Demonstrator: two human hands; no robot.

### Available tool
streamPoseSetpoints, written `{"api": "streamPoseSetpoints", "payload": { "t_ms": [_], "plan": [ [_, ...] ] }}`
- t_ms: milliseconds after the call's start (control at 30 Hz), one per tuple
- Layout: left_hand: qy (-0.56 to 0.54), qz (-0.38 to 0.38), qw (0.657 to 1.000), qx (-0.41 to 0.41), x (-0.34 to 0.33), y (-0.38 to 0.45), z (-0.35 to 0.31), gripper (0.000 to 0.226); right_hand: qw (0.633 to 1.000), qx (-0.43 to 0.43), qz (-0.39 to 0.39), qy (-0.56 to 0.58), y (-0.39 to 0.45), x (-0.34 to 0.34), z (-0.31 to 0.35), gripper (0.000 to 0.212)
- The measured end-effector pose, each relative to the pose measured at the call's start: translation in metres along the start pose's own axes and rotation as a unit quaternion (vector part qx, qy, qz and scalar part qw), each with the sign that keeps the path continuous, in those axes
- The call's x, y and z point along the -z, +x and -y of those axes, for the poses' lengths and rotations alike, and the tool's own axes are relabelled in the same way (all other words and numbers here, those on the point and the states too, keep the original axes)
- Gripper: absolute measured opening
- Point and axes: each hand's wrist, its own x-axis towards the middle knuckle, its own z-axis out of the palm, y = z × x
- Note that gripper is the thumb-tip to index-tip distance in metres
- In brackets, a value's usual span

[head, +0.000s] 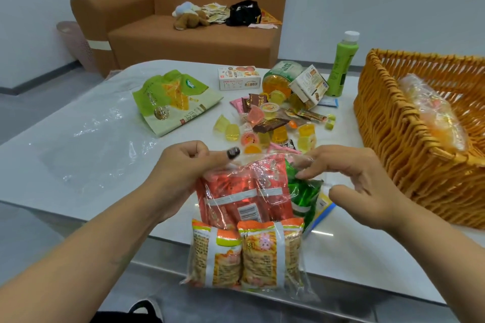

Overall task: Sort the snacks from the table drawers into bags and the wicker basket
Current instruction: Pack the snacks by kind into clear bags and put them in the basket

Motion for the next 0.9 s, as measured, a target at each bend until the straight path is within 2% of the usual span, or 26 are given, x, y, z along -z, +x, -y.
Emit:
{"api": "streamPoseSetpoints", "payload": {
  "t_ms": [67,133,233,300,333,400,467,533,633,767,867,900],
  "plan": [
    [0.036,0.015,0.999,-0.015,0.002,-0.001,-0.002,0.053,0.998,-0.047,0.033,0.013,0.003,0.006,0.004,0.039],
    [0.068,0.019,0.997,-0.038,0.0,-0.005,-0.008,0.049,0.993,-0.115,0.026,0.018,0.011,0.013,0.013,0.039],
    [0.127,0.003,0.987,-0.098,-0.012,-0.013,-0.019,0.047,0.981,-0.155,-0.117,-0.021,0.028,0.02,0.033,0.043],
    [0.155,0.015,0.978,-0.142,-0.023,-0.02,-0.025,0.046,0.962,-0.155,-0.191,-0.119,0.041,0.015,0.051,0.045],
    [0.162,0.018,0.973,-0.163,-0.029,-0.024,-0.029,0.046,0.95,-0.164,-0.192,-0.182,0.046,0.009,0.06,0.046],
    [0.153,0.009,0.971,-0.185,-0.038,-0.029,-0.032,0.052,0.911,-0.196,-0.148,-0.33,0.05,-0.01,0.074,0.053],
    [0.12,-0.001,0.976,-0.184,-0.042,-0.031,-0.033,0.06,0.877,-0.222,-0.107,-0.413,0.049,-0.032,0.078,0.06],
    [0.078,-0.008,0.98,-0.183,-0.038,-0.028,-0.029,0.059,0.87,-0.205,-0.109,-0.435,0.048,-0.043,0.075,0.063],
    [0.001,-0.016,0.984,-0.176,-0.028,-0.022,-0.024,0.047,0.871,-0.149,-0.185,-0.43,0.049,-0.044,0.059,0.062],
    [-0.065,0.01,0.984,-0.165,-0.016,-0.018,-0.018,0.034,0.887,-0.095,-0.218,-0.396,0.049,-0.045,0.035,0.062],
    [-0.075,0.029,0.989,-0.126,-0.009,-0.018,-0.015,0.051,0.892,-0.089,-0.208,-0.39,0.051,-0.048,0.029,0.07],
    [-0.064,0.026,0.991,-0.114,-0.009,-0.017,-0.014,0.046,0.893,-0.087,-0.215,-0.386,0.052,-0.048,0.028,0.07]
  ]
}}
